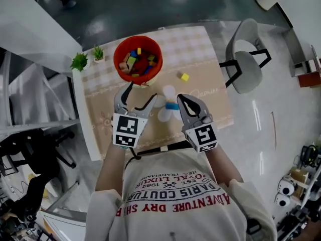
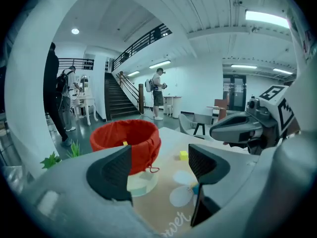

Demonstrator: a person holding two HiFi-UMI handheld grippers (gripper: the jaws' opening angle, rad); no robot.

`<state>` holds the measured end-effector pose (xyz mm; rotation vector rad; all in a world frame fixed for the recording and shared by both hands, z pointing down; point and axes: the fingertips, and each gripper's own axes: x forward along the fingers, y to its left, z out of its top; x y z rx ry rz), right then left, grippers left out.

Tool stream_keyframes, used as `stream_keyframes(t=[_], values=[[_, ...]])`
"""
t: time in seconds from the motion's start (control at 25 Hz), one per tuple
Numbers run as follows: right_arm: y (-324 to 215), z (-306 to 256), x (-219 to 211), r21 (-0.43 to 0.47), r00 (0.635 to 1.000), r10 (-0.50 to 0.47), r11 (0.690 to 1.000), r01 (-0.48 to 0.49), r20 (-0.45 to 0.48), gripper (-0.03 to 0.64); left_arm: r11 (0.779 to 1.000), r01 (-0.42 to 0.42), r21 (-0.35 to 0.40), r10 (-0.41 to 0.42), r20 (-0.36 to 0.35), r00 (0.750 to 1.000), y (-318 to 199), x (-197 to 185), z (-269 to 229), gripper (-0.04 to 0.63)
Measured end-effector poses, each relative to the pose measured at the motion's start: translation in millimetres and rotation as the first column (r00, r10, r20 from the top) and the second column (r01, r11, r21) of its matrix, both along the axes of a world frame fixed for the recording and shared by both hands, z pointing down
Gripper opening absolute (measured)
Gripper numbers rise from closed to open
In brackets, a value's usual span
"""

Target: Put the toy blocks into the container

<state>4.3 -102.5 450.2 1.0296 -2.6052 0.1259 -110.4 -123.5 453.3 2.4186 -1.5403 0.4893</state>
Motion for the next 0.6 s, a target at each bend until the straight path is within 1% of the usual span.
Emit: stream_keyframes(t=[0.08,0.24,0.36,0.44,0.52,0.6], values=[[0.1,6.5,9.1,-0.018,1.000,-0.021,1.000,0.021,-0.010,0.002,0.999,0.022,-0.031,-0.022,0.007,1.000,13.6,12.4,11.6,0.359],[3.6,17.8,23.8,-0.051,0.996,-0.094,0.994,0.094,0.001,0.002,0.990,0.098,-0.099,-0.099,-0.007,0.995,38.0,36.4,37.9,0.359],[4.1,24.2,34.0,-0.049,0.989,-0.149,0.988,0.149,0.012,0.002,0.979,0.149,-0.142,-0.152,-0.008,0.988,47.4,56.2,58.7,0.359],[3.8,26.4,41.1,-0.037,0.984,-0.177,0.983,0.178,0.020,0.002,0.969,0.181,-0.168,-0.187,-0.021,0.982,51.6,69.9,72.5,0.360],[3.3,30.1,48.3,-0.035,0.980,-0.198,0.979,0.199,0.021,0.002,0.959,0.214,-0.188,-0.224,-0.034,0.974,52.9,81.6,85.8,0.377],[3.3,32.2,53.5,-0.028,0.975,-0.223,0.974,0.223,0.023,0.002,0.949,0.231,-0.214,-0.244,-0.034,0.969,53.6,93.8,100.6,0.379]])
